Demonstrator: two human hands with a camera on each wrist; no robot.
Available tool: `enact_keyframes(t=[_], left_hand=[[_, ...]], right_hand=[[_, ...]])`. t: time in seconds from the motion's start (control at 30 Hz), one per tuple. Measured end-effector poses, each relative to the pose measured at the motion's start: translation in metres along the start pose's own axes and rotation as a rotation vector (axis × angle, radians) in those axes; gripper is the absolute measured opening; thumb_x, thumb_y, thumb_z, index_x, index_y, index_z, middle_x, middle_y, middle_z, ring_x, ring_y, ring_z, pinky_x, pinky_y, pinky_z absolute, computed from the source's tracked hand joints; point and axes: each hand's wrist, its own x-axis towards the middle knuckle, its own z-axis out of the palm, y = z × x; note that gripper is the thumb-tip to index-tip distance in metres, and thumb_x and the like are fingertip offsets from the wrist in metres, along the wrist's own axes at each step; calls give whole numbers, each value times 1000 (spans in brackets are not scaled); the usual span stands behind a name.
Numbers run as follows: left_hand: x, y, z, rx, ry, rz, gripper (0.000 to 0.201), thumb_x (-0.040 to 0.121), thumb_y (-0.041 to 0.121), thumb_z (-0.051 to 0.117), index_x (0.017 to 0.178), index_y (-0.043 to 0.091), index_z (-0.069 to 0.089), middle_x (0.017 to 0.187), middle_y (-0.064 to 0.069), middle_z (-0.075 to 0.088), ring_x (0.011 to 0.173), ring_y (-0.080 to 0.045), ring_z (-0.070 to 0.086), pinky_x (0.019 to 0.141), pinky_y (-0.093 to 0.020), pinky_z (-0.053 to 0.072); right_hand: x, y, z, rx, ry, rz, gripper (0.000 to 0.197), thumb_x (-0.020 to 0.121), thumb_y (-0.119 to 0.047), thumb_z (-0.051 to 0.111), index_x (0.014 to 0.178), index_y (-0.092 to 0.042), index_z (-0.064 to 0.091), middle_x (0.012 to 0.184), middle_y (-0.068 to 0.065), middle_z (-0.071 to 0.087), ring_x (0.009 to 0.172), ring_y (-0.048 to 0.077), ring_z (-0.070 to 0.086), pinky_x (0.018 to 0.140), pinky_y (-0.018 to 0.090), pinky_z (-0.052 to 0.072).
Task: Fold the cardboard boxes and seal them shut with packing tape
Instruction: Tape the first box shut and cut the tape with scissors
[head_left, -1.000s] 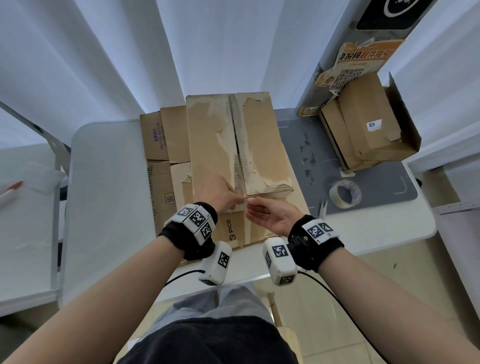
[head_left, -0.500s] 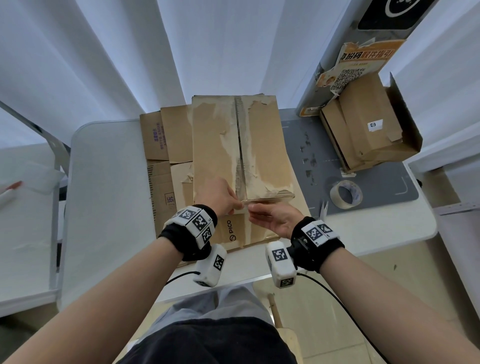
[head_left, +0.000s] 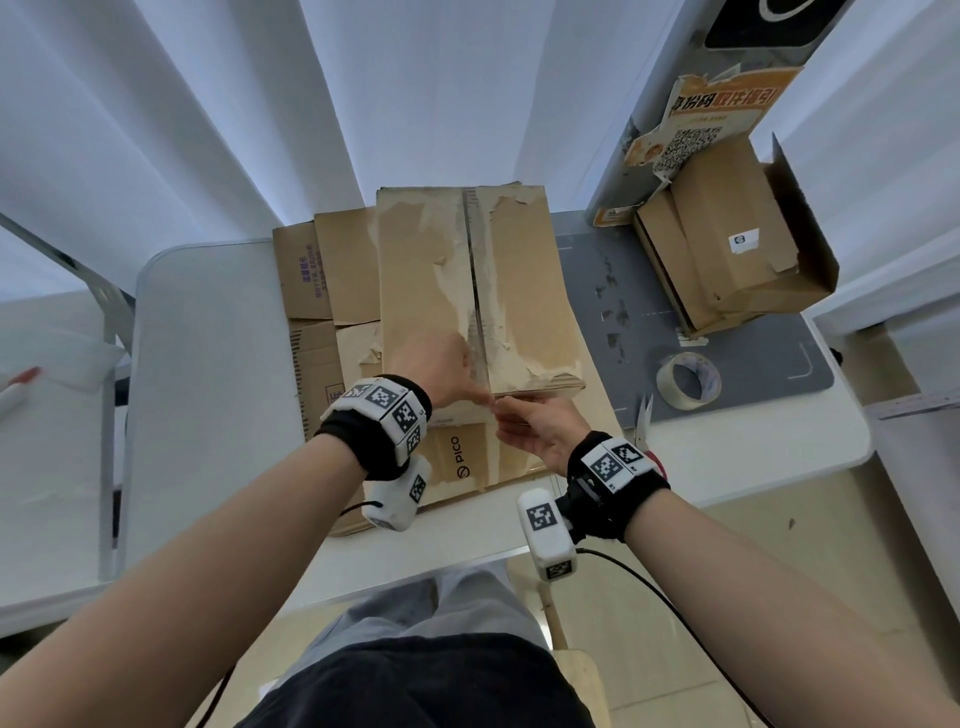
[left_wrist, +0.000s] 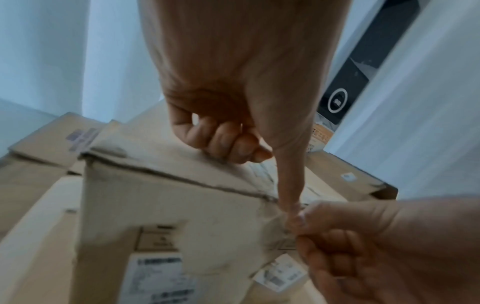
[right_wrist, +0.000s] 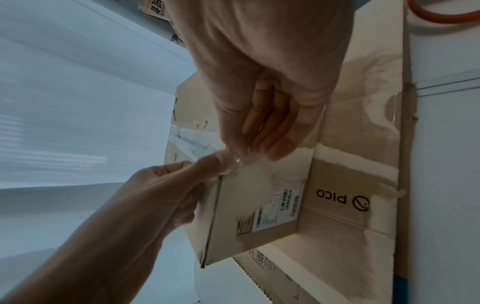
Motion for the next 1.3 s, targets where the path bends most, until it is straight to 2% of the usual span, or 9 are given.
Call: enact_keyframes(t=[0.13, 0.27, 0.4, 0.63, 0.8, 0.9, 1.07, 1.2, 1.3], left_hand=[[2, -5, 5, 68, 42, 125, 49, 67, 49, 85, 65, 22, 44, 64, 5, 50, 59, -15, 43, 51, -26, 34], [4, -7, 6, 80, 55, 150, 40, 68, 38, 85, 69, 23, 48, 63, 9, 46, 59, -14, 42, 50, -25, 33], [4, -4, 9, 132, 82, 151, 49, 70, 36, 84, 65, 26, 37, 66, 10, 45, 65, -14, 45, 52, -24, 30], [10, -5, 19, 227, 107, 150, 40, 74, 48, 79, 95, 18, 63, 85, 2, 62, 75, -18, 57, 63, -28, 42], [8, -10, 18, 233, 121, 191, 54, 70, 74, 68, 85, 23, 56, 76, 6, 58, 69, -15, 55, 62, -29, 43], [3, -17, 11, 76, 108, 208, 50, 69, 68, 73, 68, 32, 38, 66, 11, 47, 61, -9, 43, 58, -27, 31], [6, -20, 10, -95, 114, 146, 56, 60, 64, 82, 70, 24, 44, 68, 7, 56, 63, -14, 47, 56, -29, 36], [9, -20, 11, -143, 124, 98, 59, 55, 62, 86, 73, 23, 46, 71, 5, 60, 65, -16, 51, 60, -32, 43], [10, -19, 9, -177, 122, 75, 55, 57, 55, 87, 72, 22, 46, 72, 4, 60, 65, -16, 49, 57, -30, 39]], right_hand=[[1, -1, 0, 7, 6, 19, 8, 82, 1, 76, 88, 1, 70, 75, 10, 67, 66, 19, 63, 68, 30, 60], [3, -4, -2, 20, -8, 39, 15, 80, 0, 77, 94, 2, 70, 77, 11, 66, 66, 19, 63, 69, 30, 60], [1, -2, -3, -11, -6, 44, 18, 81, -6, 79, 95, 1, 70, 80, 11, 67, 69, 19, 63, 67, 29, 60], [1, -4, 1, -169, -13, -18, 12, 84, -10, 77, 86, -1, 69, 76, 11, 69, 59, 16, 62, 51, 26, 58], [-15, -32, -8, -499, -182, 57, 28, 94, -25, 67, 94, 2, 73, 86, 15, 74, 70, 21, 69, 61, 29, 60], [-19, -55, -9, -542, -242, -9, 32, 95, -25, 64, 94, 5, 74, 87, 18, 74, 71, 22, 70, 64, 29, 60], [-8, -78, 9, -576, -80, -280, 23, 93, -22, 68, 93, 1, 71, 83, 14, 72, 66, 18, 66, 63, 27, 59], [11, -78, 25, -1039, 91, -466, 35, 74, -40, 85, 83, -17, 61, 82, 0, 68, 75, 17, 64, 69, 35, 54], [17, -78, 34, -1330, 196, -514, 50, 66, -54, 85, 86, -23, 51, 88, -2, 65, 83, 22, 62, 70, 36, 47]])
